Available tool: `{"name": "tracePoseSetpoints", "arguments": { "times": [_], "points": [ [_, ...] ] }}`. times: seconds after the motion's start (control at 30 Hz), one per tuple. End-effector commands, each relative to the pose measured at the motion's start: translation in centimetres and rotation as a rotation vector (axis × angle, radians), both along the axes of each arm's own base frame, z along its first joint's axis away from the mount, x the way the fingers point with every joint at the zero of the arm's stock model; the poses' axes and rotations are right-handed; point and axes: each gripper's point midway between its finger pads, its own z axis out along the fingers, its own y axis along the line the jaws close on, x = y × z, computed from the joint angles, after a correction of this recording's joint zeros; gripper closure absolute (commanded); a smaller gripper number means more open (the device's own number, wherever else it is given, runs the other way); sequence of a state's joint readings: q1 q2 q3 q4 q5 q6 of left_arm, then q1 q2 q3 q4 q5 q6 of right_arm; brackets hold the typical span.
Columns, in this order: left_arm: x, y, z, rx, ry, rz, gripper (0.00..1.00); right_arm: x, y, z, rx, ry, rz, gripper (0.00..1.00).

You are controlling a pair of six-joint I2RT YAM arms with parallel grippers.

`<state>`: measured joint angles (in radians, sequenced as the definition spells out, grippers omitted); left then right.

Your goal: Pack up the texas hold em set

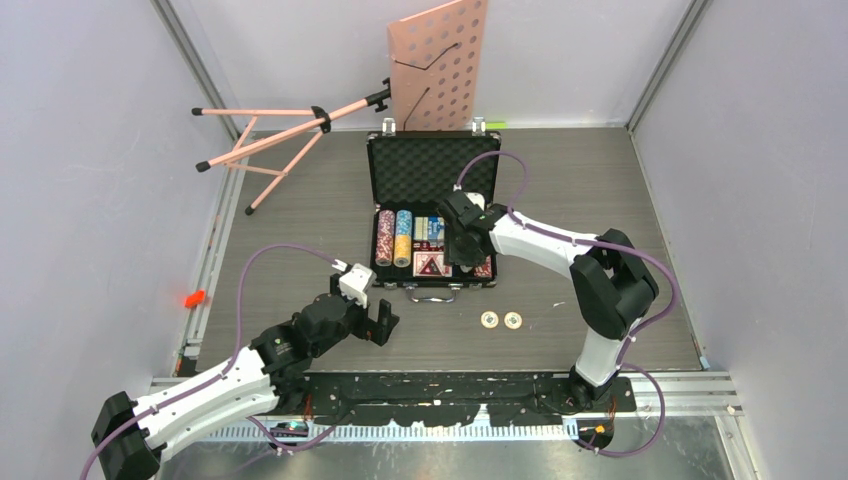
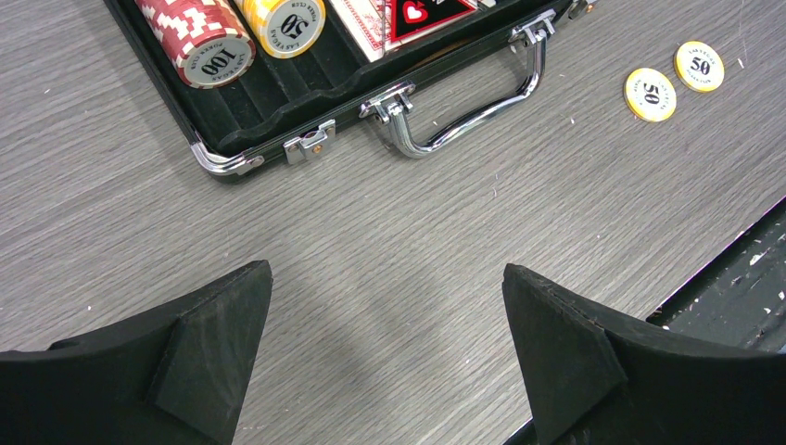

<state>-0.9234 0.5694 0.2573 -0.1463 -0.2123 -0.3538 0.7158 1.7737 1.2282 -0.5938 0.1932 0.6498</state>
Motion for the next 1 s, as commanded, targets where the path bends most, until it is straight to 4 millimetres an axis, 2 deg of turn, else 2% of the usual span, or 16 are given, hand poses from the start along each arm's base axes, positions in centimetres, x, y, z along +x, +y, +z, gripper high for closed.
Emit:
{"name": "tracePoseSetpoints", "arguments": {
  "times": [0.0, 0.2, 0.33, 0.47, 0.6, 0.97],
  "points": [
    [0.5, -0.7, 1.8, -0.042, -0.050, -0.009, 0.01, 0.8, 1.2, 0.6, 0.069, -0.018, -0.004, 0.51],
    [0.5, -0.7, 1.8, -0.041, -0.050, -0.009, 0.01, 0.8, 0.7, 1.2, 0.051, -0.031, -0.008, 0.52],
    [0.5, -0.7, 1.8, -0.041, -0.050, -0.009, 0.01, 0.0, -0.2, 1.0, 0.007, 0.004, -0.023, 0.59],
    [0.5, -0.7, 1.8, -0.041, -0.050, -0.009, 0.01, -1.0, -1.6, 0.0, -0.039, 0.024, -0.048, 0.74],
    [0.5, -0.7, 1.8, -0.042, -0.051, -0.008, 0.01, -1.3, -2.5, -0.1, -0.067, 0.020, -0.059, 0.97],
    [0.6, -0.7, 1.7, -0.040, -0.048, -0.004, 0.01, -0.5, -4.6, -0.2, -0.206, -0.018, -0.042, 1.00]
  ]
}}
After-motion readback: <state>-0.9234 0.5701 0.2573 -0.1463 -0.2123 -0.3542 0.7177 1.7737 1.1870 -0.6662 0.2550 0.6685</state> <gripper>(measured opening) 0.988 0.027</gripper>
